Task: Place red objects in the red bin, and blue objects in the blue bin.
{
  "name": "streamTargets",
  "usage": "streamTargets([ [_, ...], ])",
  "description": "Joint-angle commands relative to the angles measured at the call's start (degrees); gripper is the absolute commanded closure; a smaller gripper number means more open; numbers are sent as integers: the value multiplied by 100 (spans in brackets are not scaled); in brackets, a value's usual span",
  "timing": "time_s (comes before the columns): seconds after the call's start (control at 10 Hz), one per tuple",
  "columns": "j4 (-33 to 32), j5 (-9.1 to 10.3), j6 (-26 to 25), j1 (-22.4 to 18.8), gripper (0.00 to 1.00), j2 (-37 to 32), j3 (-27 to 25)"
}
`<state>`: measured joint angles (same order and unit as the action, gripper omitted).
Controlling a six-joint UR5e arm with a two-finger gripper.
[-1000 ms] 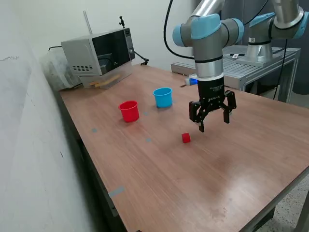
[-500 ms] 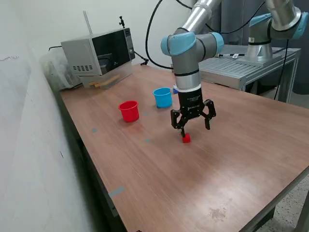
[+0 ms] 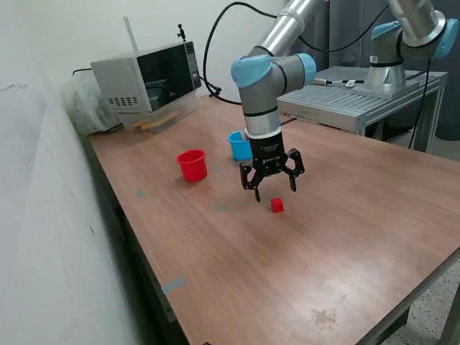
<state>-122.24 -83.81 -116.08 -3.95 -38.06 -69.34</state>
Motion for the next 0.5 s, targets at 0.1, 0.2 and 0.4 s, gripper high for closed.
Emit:
streamTargets([
  [0.1,-10,32,-64,-18,0,9,-71],
  [0.2,-19,40,-64,-18,0,0,-71],
  [0.4,-37,40,-64,-18,0,9,-71],
])
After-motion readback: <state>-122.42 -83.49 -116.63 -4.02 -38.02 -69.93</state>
